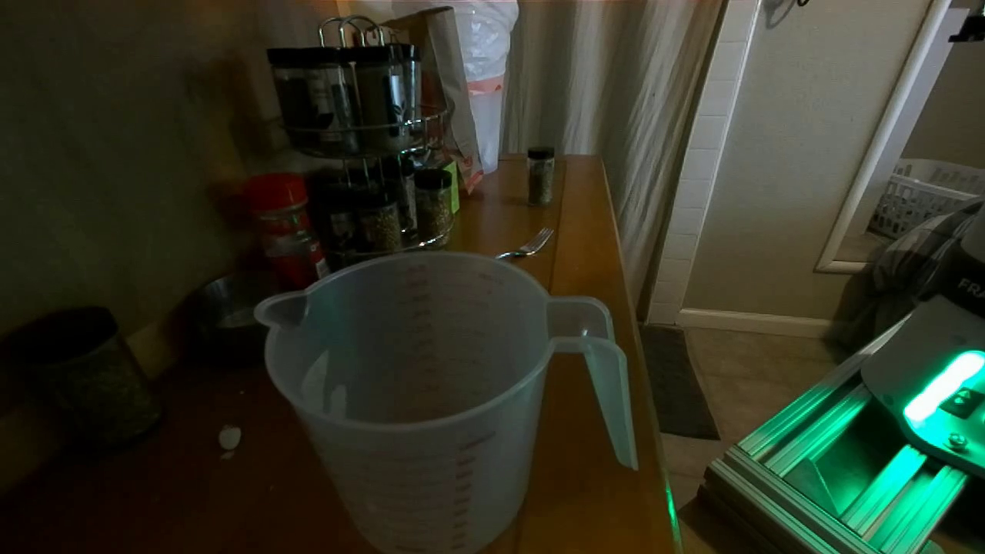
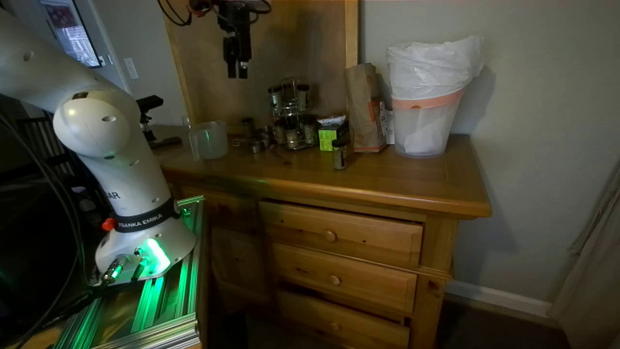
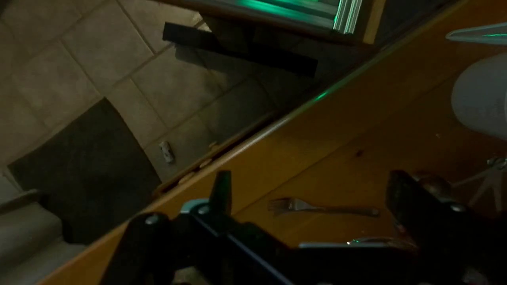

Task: Remove one jar from the top of the stand and put it on the counter.

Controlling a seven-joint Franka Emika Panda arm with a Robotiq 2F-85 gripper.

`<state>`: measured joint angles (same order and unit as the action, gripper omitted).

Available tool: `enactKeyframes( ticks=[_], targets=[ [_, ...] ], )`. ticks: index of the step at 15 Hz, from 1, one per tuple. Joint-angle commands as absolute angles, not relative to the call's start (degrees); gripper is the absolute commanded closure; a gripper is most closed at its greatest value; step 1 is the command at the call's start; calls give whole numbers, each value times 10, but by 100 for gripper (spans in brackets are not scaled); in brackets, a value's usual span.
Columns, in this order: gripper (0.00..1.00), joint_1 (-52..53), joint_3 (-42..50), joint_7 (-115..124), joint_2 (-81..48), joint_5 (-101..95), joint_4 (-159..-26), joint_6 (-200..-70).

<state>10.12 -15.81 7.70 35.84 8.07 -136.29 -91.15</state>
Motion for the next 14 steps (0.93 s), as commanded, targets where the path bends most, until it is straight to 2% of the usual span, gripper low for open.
enactKeyframes(
  ticks=[1,11,12,14],
  targets=[
    [0,123,-155,3,266,54,-1276,-937],
    [0,153,-110,-279,122,80,-1160,-993],
    [0,144,-116,-232,154,67,-1192,-1000],
    [0,147,-116,-258,136,70,-1180,-1000]
  ],
)
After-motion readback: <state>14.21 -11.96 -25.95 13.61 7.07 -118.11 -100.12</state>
